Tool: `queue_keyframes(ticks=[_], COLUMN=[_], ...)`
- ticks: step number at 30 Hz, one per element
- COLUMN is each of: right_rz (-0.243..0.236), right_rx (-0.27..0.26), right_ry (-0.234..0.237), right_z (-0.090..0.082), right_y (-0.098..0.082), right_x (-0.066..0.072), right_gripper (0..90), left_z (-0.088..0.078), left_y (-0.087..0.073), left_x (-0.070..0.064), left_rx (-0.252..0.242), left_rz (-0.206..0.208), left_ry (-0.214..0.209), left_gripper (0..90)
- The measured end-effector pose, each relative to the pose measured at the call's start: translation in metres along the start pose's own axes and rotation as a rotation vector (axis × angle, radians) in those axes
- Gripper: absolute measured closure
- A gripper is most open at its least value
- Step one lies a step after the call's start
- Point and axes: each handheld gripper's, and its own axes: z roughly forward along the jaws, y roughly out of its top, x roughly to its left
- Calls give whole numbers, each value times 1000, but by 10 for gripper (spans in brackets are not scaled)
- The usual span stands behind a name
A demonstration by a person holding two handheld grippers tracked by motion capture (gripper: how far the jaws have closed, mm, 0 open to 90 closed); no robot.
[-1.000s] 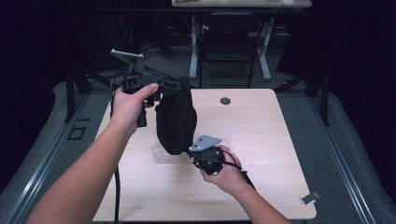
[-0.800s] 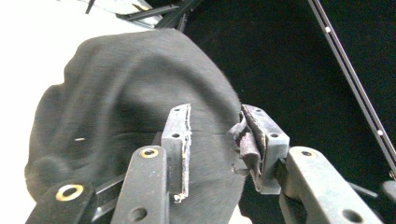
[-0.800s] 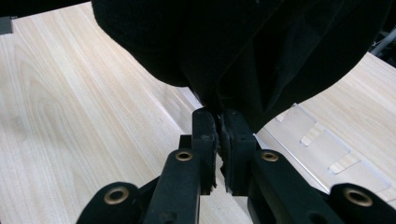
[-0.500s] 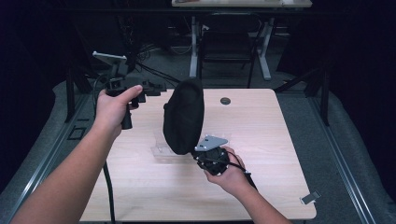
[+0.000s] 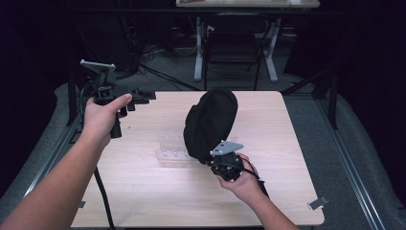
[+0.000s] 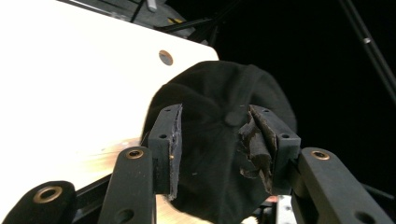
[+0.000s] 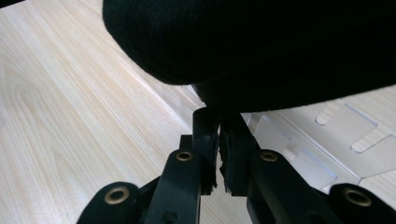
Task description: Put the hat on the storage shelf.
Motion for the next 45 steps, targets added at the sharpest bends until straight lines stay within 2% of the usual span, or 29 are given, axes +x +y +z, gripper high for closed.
queue_keyframes(ticks=[5, 11, 13, 16, 20, 23, 27, 31, 33, 37, 40, 43, 45], right_rz=[6, 11, 9, 2, 2, 2, 10, 24, 44, 70, 65, 30, 33], right_rx=[9, 2, 13, 21, 9, 0, -7, -2, -9, -15, -9, -35, -59], right_ry=[6, -3, -13, -42, -73, -102, -136, -166, -177, -186, -212, -238, -241], right_z=[-1, -7, -12, -18, -27, -34, -42, -49, -53, -55, -54, -53, -52], right_y=[-4, -13, -16, -22, -34, -44, -60, -74, -79, -86, -90, -93, -95], right_x=[-2, -5, -7, -10, -15, -20, -28, -35, -40, -48, -52, -56, -60], right_gripper=[807, 754, 736, 709, 655, 614, 596, 583, 568, 554, 520, 478, 464], left_z=[-3, -7, -8, -9, -10, -9, -8, -7, -6, -5, -5, -3, -2], left_y=[-3, -8, -10, -14, -22, -30, -42, -53, -60, -74, -84, -101, -111], left_x=[11, 22, 26, 30, 35, 39, 50, 61, 68, 82, 92, 104, 111], left_rx=[7, 11, 19, 19, 22, 15, 5, 1, -7, -9, -10, -23, -29], left_rz=[-14, 7, 26, 31, 96, 163, 221, 243, 250, 270, 275, 271, 276], left_ry=[31, 90, 125, 147, 218, 283, 335, 355, 346, 360, 363, 337, 339], left_gripper=[563, 562, 565, 568, 574, 570, 563, 554, 544, 530, 504, 487, 474])
